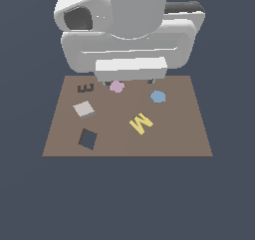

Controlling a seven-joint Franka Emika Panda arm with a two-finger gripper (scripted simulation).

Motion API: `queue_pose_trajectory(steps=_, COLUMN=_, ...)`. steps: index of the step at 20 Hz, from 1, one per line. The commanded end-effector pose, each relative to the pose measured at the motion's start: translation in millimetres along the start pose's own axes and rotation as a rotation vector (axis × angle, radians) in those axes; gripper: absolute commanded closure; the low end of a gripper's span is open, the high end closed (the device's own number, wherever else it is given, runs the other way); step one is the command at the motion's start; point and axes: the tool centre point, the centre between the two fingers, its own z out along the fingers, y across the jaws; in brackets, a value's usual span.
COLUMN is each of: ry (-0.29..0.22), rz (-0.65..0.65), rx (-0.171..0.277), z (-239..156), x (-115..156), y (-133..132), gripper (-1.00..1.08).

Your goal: Insert a designated object into the corresponding slot on a board.

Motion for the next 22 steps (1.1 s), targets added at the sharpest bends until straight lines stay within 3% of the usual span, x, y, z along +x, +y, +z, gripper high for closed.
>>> queue_pose_trajectory(steps=1, ry=-0.002, rz=-0.019, rx=0.001, z=5, x=-3, y=5, gripper=-0.92)
queue_pose_trajectory(steps=10, ry=-0.014, rz=-0.141, rx=0.005, z=34, x=-15, y=33, gripper=-0.92)
queue_pose_trajectory(steps=22, ry=-0.038, rz=-0.394, rx=0.013, z=95, x=-30, y=95, gripper=-0.92)
